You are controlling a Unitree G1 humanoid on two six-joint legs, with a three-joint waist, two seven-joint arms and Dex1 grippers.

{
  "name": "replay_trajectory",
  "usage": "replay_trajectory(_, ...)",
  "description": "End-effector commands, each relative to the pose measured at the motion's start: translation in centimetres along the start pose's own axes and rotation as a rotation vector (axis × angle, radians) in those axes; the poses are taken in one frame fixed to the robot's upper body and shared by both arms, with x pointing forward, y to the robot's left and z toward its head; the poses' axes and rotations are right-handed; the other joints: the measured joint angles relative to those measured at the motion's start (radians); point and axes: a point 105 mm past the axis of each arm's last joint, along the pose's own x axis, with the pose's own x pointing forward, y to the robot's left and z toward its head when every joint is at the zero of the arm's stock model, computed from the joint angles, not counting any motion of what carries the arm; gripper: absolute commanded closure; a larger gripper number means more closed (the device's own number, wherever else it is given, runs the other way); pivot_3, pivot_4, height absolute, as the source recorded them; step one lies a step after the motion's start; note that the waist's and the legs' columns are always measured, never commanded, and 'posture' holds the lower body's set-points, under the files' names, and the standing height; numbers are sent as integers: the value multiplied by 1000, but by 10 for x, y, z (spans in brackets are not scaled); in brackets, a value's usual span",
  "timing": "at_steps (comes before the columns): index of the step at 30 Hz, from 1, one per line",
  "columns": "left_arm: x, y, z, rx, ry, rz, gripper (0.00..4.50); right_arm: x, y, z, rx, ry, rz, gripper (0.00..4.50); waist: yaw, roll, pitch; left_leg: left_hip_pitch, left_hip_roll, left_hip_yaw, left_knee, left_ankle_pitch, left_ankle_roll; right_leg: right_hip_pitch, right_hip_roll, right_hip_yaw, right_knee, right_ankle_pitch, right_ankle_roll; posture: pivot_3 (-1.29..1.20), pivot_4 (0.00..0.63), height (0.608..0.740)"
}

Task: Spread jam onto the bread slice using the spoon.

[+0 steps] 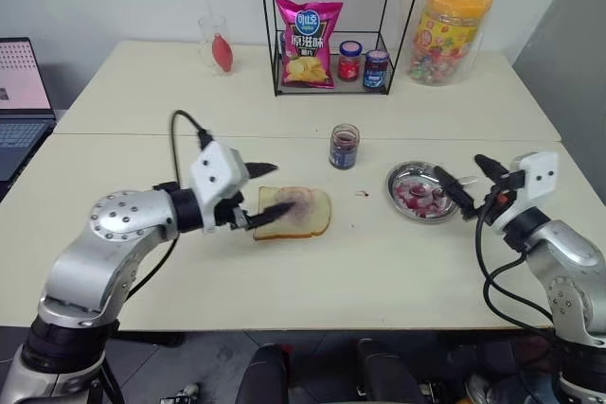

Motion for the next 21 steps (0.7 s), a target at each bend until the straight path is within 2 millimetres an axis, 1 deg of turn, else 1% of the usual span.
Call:
replay_trajectory(1,14,-20,17,53,-39,-102,940,-1,-28,0,158,-35,-141,0,-1,0,0,0,0,0,0,0,0,0,0,0,0,0,0,0,150,740)
replay_trajectory(2,15,-21,19,36,-52,-108,940,-2,-27,-1,185,-41,-137,0,0,0,0,0,0,0,0,0,0,0,0,0,1,0,0,0,150,740)
replay_trajectory(4,26,-26,18,45,-61,-137,940,0,-33,-16,276,-13,-153,0,0,0,0,0,0,0,1,0,0,0,0,0,2,0,0,0,150,740)
replay_trajectory(6,32,-29,18,48,-65,-160,940,3,-37,-27,356,6,-158,0,-1,1,0,1,0,0,2,0,0,1,0,0,2,0,0,0,150,740)
replay_trajectory(8,33,-30,18,46,-70,-169,940,9,-35,-31,417,12,-132,0,-2,1,0,1,0,1,2,0,0,1,0,1,3,1,1,0,150,740)
replay_trajectory(11,34,-32,16,48,-67,-184,940,18,-34,-34,467,23,-104,0,-7,2,1,3,0,1,2,0,1,1,0,1,4,1,1,0,150,740)
replay_trajectory(16,33,-35,13,47,-63,-186,940,25,-34,-32,534,20,-65,0,-11,2,1,2,0,0,1,0,1,1,1,1,4,0,0,0,150,740)
replay_trajectory(21,34,-37,10,37,-62,-191,940,36,-37,-39,594,48,-52,0,-15,2,1,2,0,0,1,0,1,1,0,1,3,0,0,0,150,740)
